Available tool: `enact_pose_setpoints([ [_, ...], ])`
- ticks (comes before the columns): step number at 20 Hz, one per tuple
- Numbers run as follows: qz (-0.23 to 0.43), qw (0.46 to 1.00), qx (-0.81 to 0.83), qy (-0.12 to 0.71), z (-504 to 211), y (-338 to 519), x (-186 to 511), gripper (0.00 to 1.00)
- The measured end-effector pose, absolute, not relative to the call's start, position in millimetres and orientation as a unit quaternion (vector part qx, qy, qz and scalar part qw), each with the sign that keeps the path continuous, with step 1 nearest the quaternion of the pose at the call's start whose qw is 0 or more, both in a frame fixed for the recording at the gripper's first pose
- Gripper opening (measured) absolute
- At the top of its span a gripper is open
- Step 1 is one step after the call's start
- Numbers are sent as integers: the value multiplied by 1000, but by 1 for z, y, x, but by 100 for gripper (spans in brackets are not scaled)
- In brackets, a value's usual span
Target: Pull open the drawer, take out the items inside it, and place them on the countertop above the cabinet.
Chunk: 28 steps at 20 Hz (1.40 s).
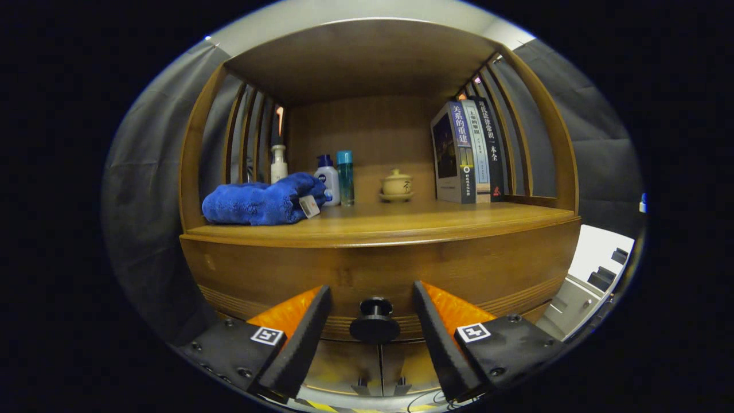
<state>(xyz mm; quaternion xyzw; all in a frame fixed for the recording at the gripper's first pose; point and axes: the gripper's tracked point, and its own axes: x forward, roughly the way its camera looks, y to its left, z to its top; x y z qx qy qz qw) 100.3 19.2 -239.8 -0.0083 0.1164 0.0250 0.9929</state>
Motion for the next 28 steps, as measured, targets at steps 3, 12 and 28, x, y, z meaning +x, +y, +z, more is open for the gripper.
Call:
enact_pose_setpoints([
  [3, 24, 993, -30, 116, -248, 17, 100, 88],
  [12, 22, 991, -10, 130, -260, 16, 99, 46],
  [28, 23, 984, -4, 179, -249, 14, 11, 41],
])
